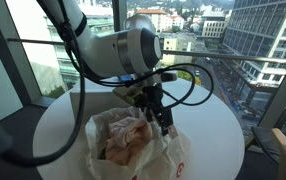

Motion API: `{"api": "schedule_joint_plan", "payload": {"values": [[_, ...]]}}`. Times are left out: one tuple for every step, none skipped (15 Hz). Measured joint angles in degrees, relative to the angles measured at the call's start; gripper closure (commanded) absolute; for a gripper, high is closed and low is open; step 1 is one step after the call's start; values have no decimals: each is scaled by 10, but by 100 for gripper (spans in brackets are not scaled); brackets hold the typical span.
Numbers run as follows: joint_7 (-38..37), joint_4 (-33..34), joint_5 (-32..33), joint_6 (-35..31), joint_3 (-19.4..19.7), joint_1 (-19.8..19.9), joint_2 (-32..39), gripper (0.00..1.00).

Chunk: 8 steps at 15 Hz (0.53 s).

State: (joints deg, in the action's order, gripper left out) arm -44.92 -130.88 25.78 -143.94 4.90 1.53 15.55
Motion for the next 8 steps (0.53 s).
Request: {"api": "schedule_joint_plan", "payload": {"values": [[9,0,-18,-9,1,0,4,50],[16,-1,-37,-18,2,0,8,55],[24,-1,-57,-27,3,0,12,65],[32,-2,-77,-33,3,0,14,72],[40,-2,-97,-39,4,1,16,80],[47,-3,-115,-43,5,1,18,86],[52,-3,-131,-45,6,1,18,94],[55,-3,-140,-46,7,0,18,96]]}}
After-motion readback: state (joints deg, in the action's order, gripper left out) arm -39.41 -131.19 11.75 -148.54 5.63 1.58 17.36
